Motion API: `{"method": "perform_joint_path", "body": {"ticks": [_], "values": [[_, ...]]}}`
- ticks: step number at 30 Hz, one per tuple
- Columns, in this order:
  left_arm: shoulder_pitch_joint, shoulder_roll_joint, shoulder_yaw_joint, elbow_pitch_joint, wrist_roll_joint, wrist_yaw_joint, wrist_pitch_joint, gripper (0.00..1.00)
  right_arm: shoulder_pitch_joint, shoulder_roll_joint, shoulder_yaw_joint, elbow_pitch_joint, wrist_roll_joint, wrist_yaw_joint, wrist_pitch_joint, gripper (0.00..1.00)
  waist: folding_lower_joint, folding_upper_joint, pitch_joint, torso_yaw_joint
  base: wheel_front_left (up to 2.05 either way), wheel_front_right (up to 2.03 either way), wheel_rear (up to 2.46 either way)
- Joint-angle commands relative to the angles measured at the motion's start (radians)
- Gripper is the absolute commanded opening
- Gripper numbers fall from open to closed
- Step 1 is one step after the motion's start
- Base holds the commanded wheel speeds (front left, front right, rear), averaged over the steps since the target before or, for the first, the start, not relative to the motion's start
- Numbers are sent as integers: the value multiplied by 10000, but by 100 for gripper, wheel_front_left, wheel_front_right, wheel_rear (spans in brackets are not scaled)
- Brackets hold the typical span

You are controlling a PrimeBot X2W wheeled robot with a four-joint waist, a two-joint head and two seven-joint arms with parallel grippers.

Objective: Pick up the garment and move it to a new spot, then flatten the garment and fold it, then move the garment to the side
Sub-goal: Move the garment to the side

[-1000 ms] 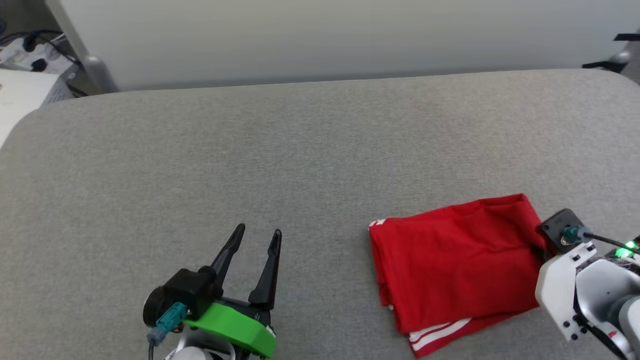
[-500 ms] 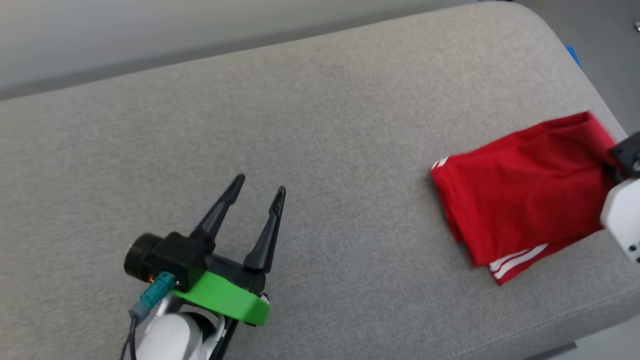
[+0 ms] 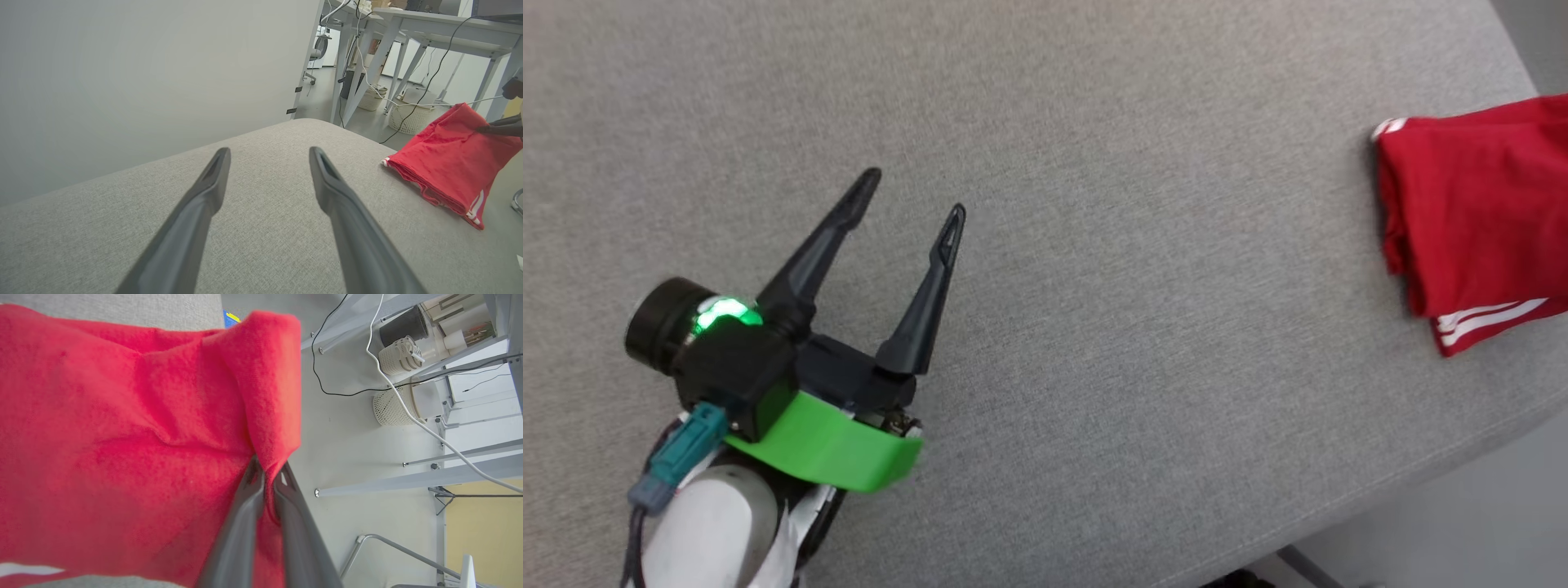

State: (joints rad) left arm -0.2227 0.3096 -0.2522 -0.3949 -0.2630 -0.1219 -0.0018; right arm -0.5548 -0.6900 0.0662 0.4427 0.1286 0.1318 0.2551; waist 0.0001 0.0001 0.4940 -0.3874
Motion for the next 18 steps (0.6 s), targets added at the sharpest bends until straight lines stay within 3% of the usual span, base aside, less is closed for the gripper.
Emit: {"method": "perform_joint_path", "body": {"ticks": [1, 12, 13, 14, 18], "values": [[-273, 114, 85, -182, 91, 57, 91, 100, -322, -6, -227, 347, -148, -11, -256, 0, -1, -1, 1041, 62, 0, 0, 0], [-360, 333, 410, -676, -23, 229, 212, 100, -1787, 300, -1115, 2933, -996, -11, -1701, 0, -1, -1, 1556, 776, 0, 0, 0], [-345, 328, 413, -634, -35, 238, 167, 100, -1840, 313, -1136, 3089, -1058, -11, -1788, 28, -1, -1, 1503, 816, 0, 0, 0], [-336, 319, 412, -592, -49, 243, 128, 100, -1877, 316, -1172, 3194, -1110, -11, -1898, 97, -1, -1, 1458, 847, 0, 0, 0], [-305, 212, 374, -254, -145, 258, -158, 100, -2058, 321, -1283, 3627, -1287, -11, -2255, 100, -1, -1, 1046, 989, 0, 0, 0]]}}
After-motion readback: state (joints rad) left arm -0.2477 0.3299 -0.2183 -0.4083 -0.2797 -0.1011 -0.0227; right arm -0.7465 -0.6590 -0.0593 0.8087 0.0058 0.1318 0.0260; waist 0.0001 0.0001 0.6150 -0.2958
